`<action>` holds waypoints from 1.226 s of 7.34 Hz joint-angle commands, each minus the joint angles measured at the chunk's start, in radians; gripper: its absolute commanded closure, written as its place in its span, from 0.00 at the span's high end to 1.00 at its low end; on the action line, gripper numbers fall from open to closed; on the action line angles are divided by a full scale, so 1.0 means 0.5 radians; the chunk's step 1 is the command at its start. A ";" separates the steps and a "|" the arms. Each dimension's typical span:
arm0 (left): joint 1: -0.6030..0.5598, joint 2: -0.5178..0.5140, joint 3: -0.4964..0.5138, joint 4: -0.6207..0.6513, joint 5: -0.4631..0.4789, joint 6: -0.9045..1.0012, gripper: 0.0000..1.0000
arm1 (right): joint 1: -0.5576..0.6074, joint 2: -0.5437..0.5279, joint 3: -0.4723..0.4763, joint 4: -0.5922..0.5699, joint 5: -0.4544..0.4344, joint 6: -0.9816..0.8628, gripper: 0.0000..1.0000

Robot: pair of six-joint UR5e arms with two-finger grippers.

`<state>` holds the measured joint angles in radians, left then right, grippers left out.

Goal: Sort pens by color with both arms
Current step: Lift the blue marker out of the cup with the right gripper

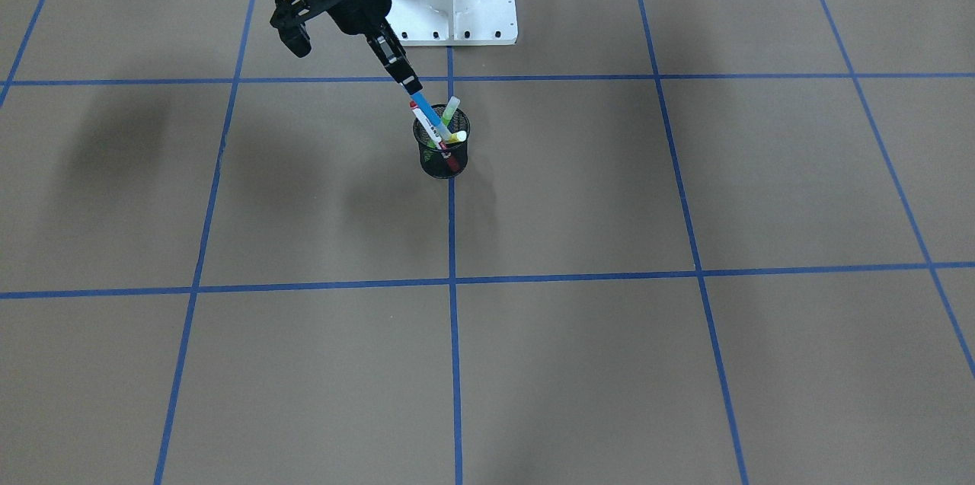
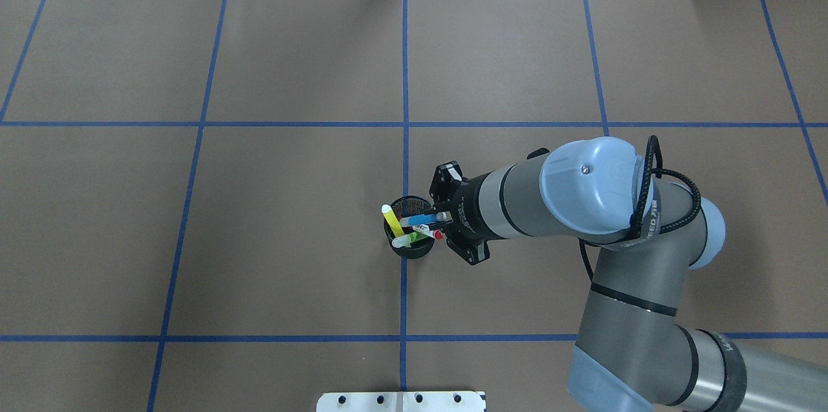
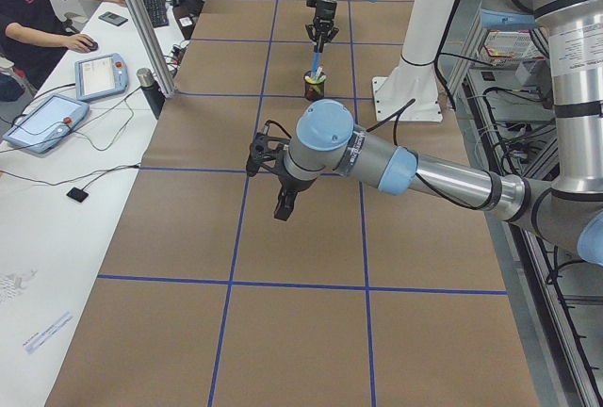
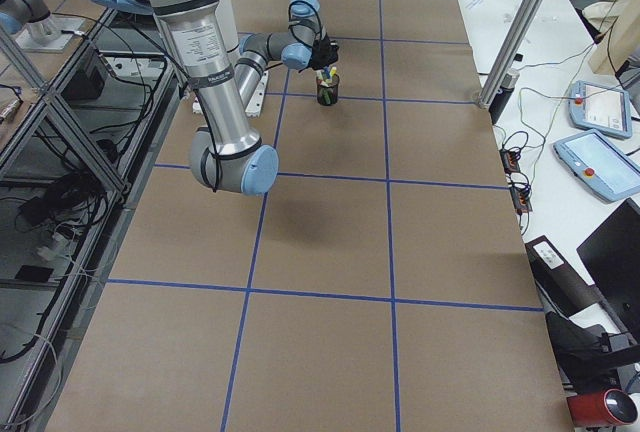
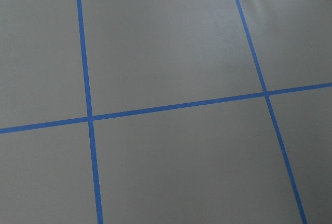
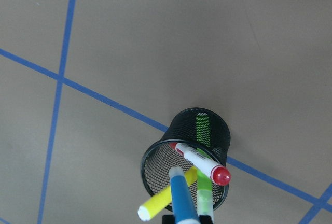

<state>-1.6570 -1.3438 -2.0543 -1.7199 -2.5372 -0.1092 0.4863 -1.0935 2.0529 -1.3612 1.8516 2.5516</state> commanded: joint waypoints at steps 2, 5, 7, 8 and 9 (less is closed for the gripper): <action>0.001 0.000 0.001 -0.002 -0.003 -0.015 1.00 | 0.241 0.018 0.125 -0.134 0.174 -0.032 0.10; 0.010 -0.003 0.001 -0.002 -0.003 -0.058 1.00 | 0.402 0.048 0.235 -0.128 0.227 -0.221 0.09; 0.010 -0.003 0.004 -0.002 -0.003 -0.058 1.00 | 0.469 0.067 0.239 -0.122 0.102 -0.564 0.09; 0.016 -0.003 0.004 -0.002 -0.003 -0.058 1.00 | 0.427 0.070 0.229 -0.125 -0.212 -0.809 0.09; 0.025 -0.003 0.007 0.001 -0.009 -0.061 1.00 | 0.417 0.067 0.199 -0.131 -0.264 -0.999 0.09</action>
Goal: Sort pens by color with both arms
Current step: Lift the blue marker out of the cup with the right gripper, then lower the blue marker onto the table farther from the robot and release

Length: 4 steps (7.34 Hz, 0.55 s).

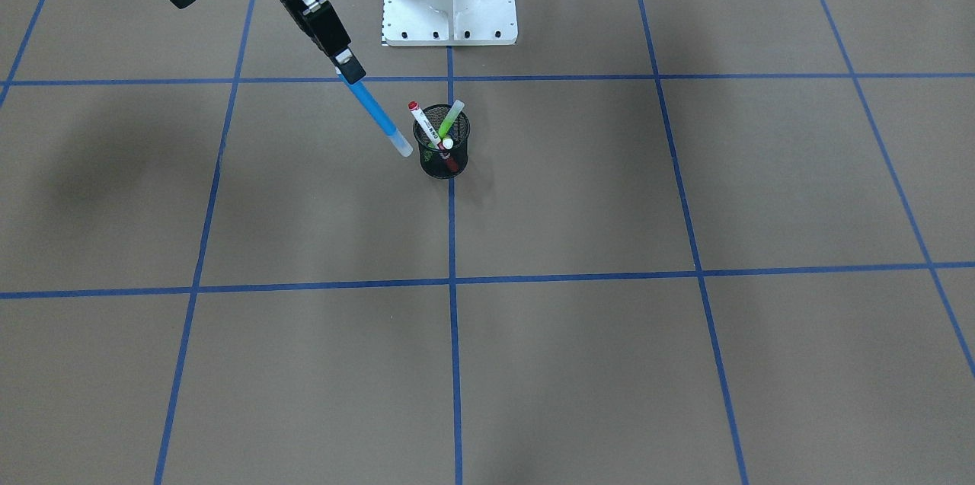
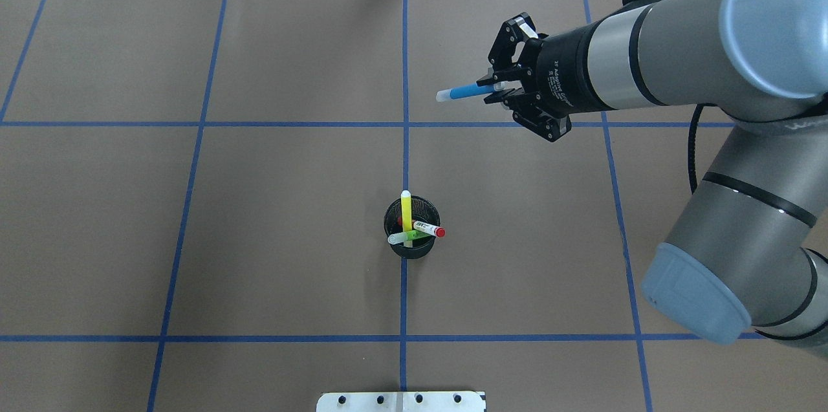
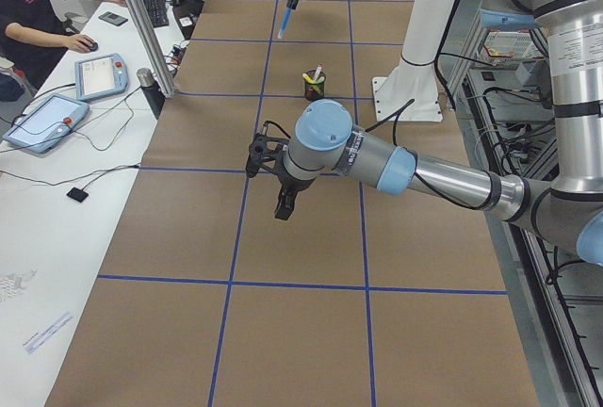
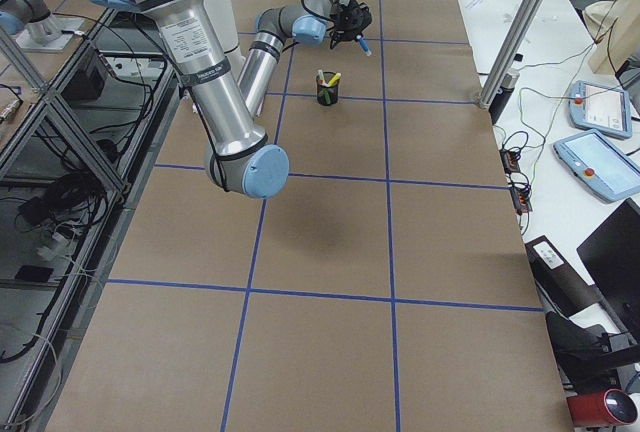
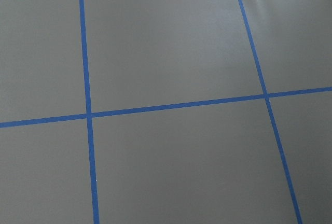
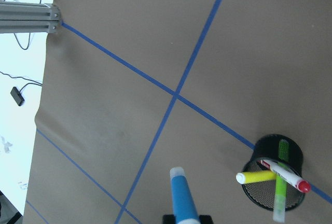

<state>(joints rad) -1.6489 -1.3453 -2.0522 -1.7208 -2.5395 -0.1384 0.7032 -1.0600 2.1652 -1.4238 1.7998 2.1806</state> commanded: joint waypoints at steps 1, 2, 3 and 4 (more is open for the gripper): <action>0.015 -0.003 0.006 0.002 -0.023 0.001 1.00 | -0.017 0.000 -0.059 -0.006 -0.206 -0.420 0.09; 0.018 0.000 0.003 -0.001 -0.023 0.001 1.00 | -0.020 0.009 -0.145 -0.009 -0.331 -0.631 0.09; 0.021 0.000 0.006 -0.001 -0.023 0.001 1.00 | -0.032 0.009 -0.264 -0.012 -0.445 -0.937 0.09; 0.033 0.000 0.003 -0.001 -0.026 0.001 1.00 | -0.056 0.012 -0.387 -0.024 -0.561 -1.186 0.09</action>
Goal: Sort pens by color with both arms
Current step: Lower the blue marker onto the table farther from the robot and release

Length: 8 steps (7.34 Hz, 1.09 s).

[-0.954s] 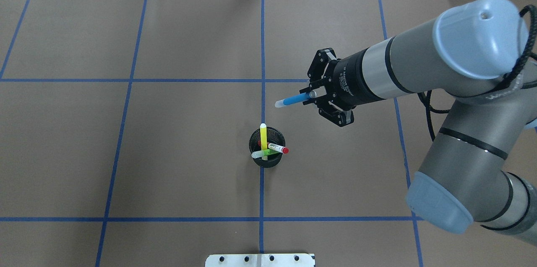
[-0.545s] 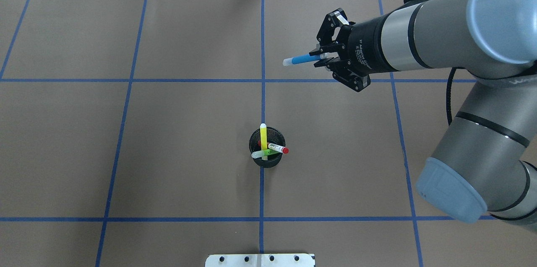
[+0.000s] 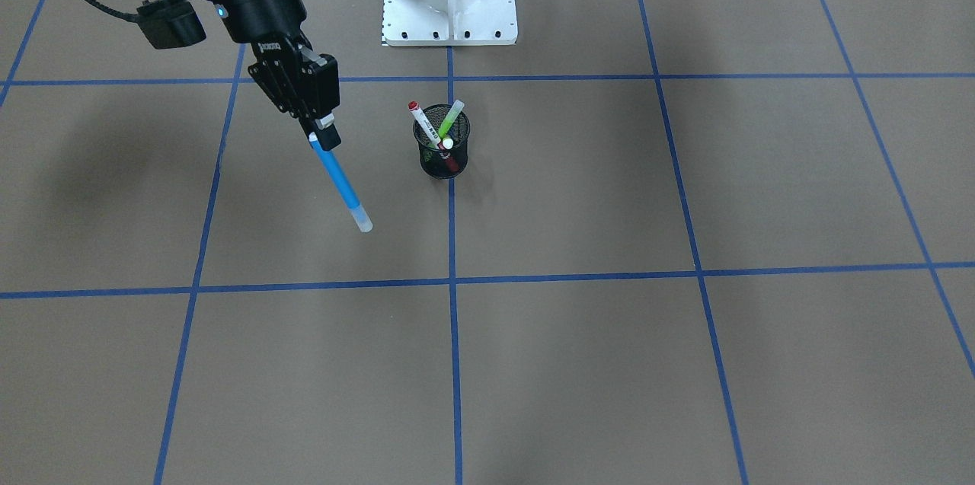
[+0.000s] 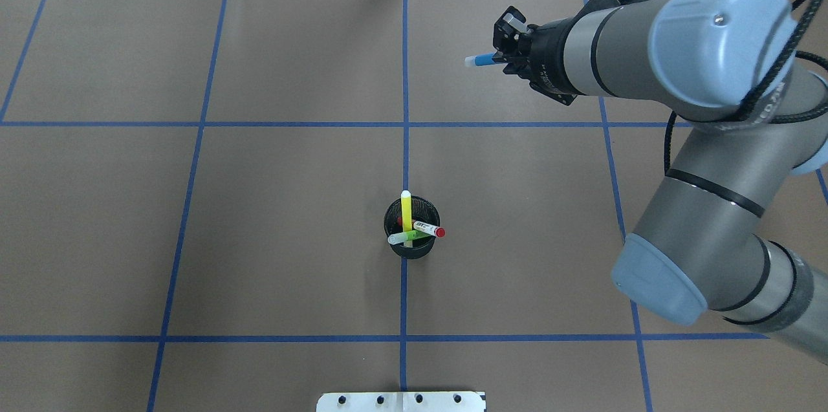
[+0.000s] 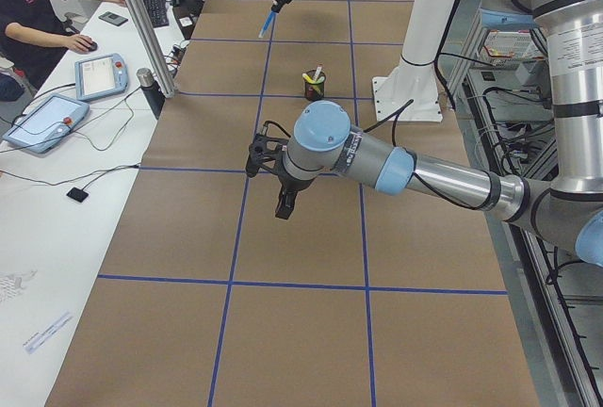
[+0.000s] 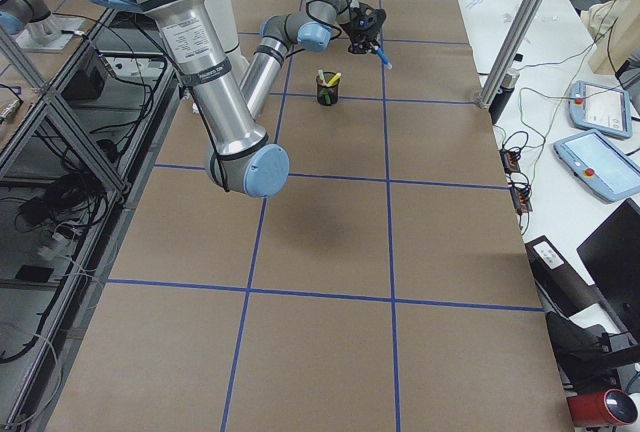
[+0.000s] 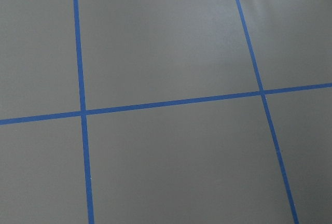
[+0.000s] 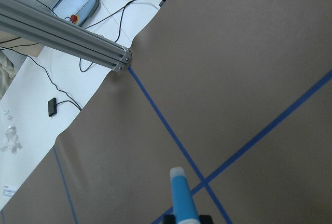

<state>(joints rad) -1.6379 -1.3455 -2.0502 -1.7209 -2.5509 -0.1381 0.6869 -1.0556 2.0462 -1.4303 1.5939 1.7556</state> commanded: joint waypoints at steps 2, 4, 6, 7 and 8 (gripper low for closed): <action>0.014 0.000 0.002 0.000 0.000 0.000 1.00 | -0.100 0.070 -0.324 -0.060 -0.313 -0.602 0.07; 0.024 0.000 0.008 0.003 0.000 0.000 1.00 | -0.214 0.199 -0.527 -0.066 -0.429 -0.633 0.05; 0.027 0.003 0.011 0.003 0.000 0.000 1.00 | -0.245 0.224 -0.607 -0.054 -0.454 -0.768 0.06; 0.027 0.003 0.014 0.003 0.000 0.000 1.00 | -0.251 0.221 -0.629 -0.048 -0.451 -0.826 0.06; 0.027 0.003 0.017 0.003 0.000 0.000 1.00 | -0.257 0.243 -0.650 -0.054 -0.445 -0.887 0.06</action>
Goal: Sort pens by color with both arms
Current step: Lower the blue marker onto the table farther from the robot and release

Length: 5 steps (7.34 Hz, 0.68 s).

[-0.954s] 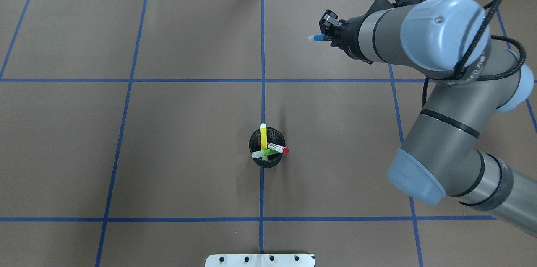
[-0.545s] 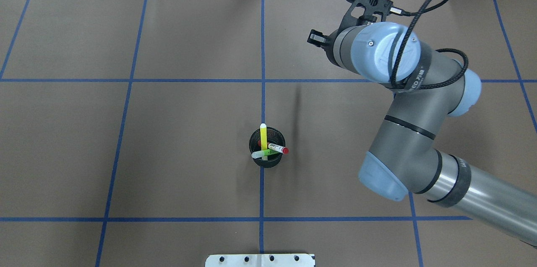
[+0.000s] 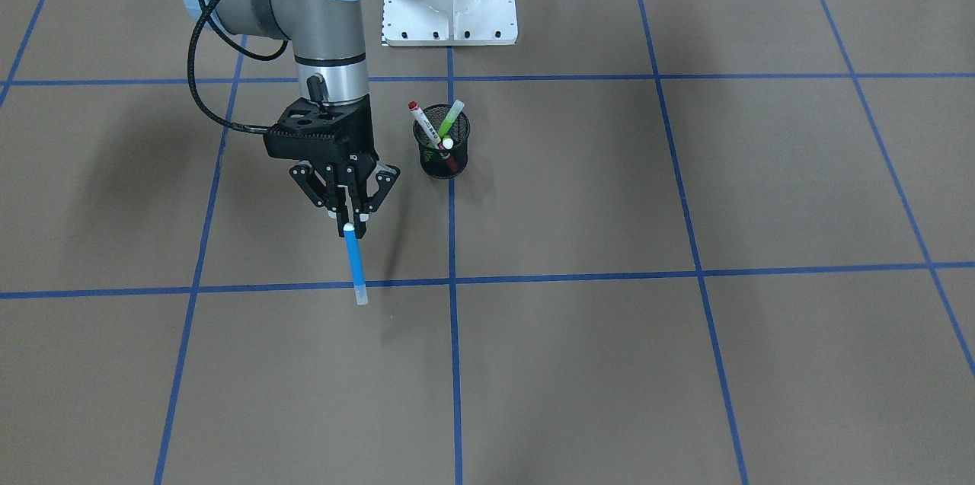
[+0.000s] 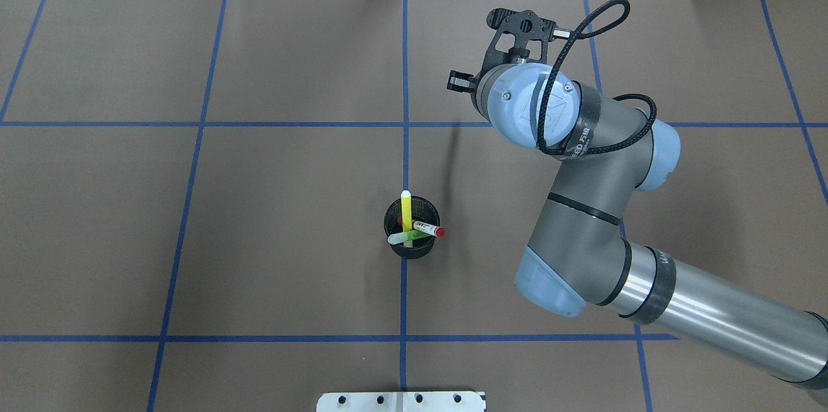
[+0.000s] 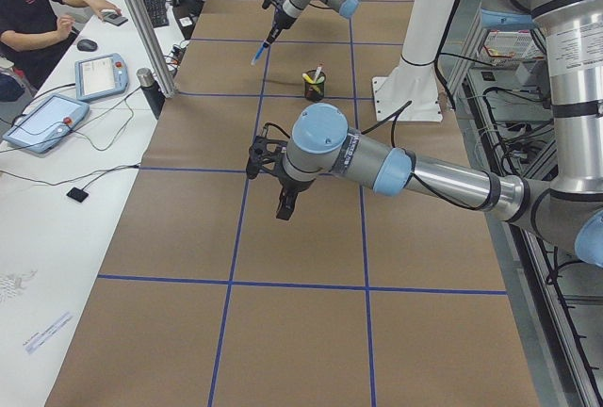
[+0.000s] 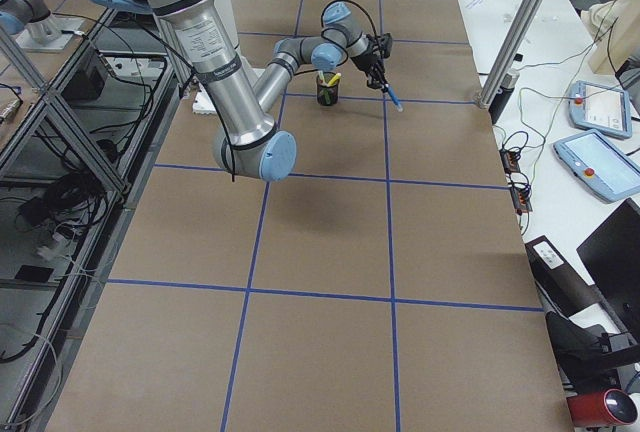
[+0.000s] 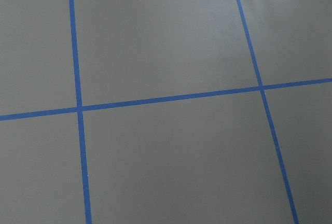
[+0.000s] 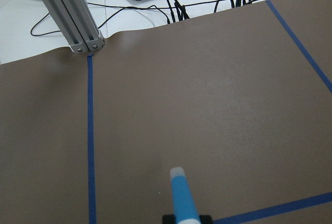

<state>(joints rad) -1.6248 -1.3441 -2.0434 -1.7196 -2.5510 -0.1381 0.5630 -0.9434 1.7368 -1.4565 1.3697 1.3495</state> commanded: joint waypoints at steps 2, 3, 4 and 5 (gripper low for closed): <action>0.001 0.001 0.003 0.000 0.000 0.000 1.00 | -0.055 0.015 -0.071 0.001 0.003 -0.094 0.06; 0.001 0.001 0.003 0.000 0.000 0.000 1.00 | -0.071 0.018 -0.099 -0.005 0.003 -0.094 0.07; 0.001 0.001 0.003 0.000 0.000 0.000 1.00 | -0.071 0.015 -0.105 -0.002 0.006 -0.097 0.09; 0.001 0.001 0.003 0.000 0.000 0.000 1.00 | -0.083 0.012 -0.114 -0.002 0.006 -0.103 0.09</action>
<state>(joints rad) -1.6245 -1.3438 -2.0418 -1.7196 -2.5510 -0.1381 0.5279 -0.9359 1.6866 -1.4575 1.3724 1.3011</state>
